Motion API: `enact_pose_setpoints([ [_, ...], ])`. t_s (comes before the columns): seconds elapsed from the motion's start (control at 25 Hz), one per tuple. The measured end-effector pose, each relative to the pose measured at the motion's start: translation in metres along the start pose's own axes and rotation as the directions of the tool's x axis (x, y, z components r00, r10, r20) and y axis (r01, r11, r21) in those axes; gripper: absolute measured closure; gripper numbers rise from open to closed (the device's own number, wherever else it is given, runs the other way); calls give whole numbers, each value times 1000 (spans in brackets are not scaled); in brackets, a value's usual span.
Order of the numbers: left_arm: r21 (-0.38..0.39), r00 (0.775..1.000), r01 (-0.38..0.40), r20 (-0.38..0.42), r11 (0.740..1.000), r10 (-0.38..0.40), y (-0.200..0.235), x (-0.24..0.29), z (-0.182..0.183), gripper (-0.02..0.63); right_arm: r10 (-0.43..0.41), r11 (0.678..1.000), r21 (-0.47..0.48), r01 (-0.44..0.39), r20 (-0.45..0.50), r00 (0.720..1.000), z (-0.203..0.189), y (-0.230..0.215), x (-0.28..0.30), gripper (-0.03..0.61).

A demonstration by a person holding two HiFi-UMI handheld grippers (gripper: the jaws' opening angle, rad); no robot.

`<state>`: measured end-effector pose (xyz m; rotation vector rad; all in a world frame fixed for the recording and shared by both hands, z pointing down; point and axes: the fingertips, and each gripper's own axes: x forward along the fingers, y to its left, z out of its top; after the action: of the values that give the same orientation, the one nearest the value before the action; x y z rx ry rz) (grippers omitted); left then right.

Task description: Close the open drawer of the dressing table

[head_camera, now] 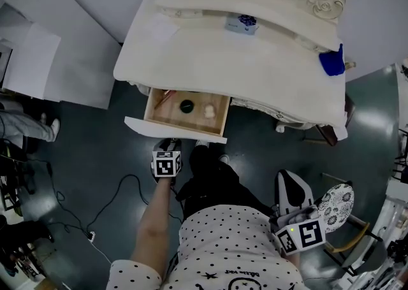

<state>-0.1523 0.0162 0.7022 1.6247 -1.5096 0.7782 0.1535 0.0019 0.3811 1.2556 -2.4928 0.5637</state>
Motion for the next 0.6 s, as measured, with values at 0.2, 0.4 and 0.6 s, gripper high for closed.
enact_pose_setpoints([
  [0.2, 41, 999, 28, -22, 999, -27, 1, 5, 8, 466, -26, 1000, 9, 26, -6, 1000, 7, 4, 16, 569],
  [0.4, 46, 998, 52, -40, 998, -50, 1, 10, 18, 468, -33, 999, 27, 33, -4, 999, 20, 12, 33, 569],
  [0.6, 61, 996, 87, -42, 994, -84, 2, 18, 29, 468, -51, 998, 40, 52, -16, 999, 23, 15, 46, 569],
])
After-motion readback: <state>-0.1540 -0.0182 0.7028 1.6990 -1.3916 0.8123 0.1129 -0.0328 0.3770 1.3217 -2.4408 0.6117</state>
